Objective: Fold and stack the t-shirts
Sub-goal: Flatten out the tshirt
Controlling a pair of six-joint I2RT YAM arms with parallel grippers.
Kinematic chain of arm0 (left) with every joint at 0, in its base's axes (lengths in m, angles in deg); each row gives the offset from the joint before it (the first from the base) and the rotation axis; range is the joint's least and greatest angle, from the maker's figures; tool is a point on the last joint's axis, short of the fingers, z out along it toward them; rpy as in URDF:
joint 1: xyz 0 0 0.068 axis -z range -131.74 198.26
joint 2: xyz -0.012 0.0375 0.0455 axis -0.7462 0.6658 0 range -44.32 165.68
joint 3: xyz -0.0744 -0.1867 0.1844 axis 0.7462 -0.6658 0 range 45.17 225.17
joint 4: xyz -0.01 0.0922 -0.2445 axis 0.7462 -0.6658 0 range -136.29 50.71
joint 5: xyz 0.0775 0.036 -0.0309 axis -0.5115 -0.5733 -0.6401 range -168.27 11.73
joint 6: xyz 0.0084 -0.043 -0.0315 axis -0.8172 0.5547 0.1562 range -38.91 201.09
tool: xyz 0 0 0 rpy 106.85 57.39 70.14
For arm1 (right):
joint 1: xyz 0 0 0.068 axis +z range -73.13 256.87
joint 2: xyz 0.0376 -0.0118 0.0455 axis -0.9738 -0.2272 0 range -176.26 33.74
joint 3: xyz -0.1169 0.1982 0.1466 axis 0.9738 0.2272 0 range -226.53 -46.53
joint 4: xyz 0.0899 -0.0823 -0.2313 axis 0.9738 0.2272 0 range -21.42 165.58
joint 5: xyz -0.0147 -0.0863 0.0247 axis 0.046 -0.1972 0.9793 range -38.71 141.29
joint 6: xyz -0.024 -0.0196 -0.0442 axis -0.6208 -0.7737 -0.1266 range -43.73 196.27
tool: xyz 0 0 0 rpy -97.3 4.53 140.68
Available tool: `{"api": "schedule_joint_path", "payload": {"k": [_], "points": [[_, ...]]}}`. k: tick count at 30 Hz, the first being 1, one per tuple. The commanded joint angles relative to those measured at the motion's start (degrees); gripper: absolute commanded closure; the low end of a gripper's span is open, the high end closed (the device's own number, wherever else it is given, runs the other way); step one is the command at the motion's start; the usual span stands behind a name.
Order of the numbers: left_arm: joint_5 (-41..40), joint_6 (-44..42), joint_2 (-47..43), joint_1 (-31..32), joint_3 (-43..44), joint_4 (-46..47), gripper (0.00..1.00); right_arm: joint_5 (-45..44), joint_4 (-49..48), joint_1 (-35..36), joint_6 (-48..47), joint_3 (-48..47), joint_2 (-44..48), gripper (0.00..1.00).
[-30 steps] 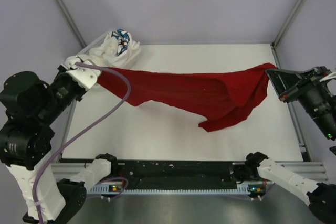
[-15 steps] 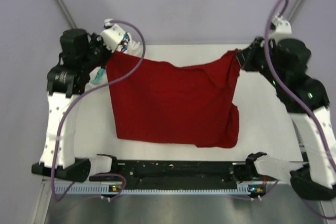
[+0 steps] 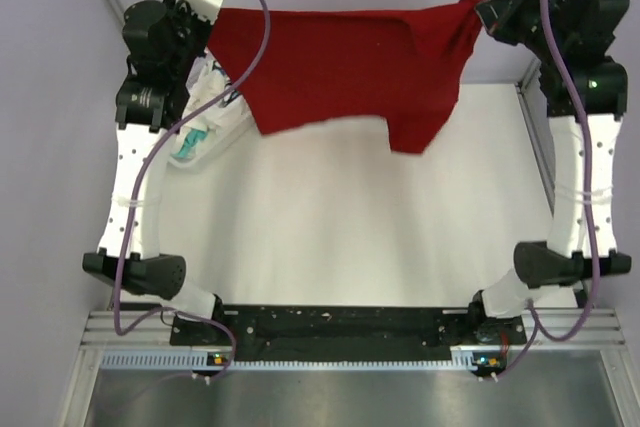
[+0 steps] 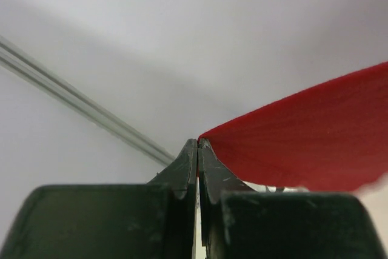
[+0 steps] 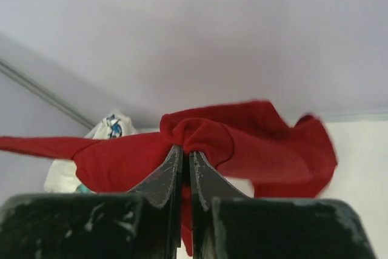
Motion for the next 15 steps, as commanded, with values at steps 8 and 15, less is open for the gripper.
{"api": "schedule_joint_path", "payload": {"k": [8,15], "points": [[14.6,-6.0,-18.2,-0.3,-43.9,10.0,1.00,7.0,-7.5,-0.5,2.2,65.3,29.8,1.00],[16.8,-12.1,-19.4,-0.3,-68.3,8.7,1.00,1.5,-15.0,-0.4,10.5,101.0,43.3,0.61]]}}
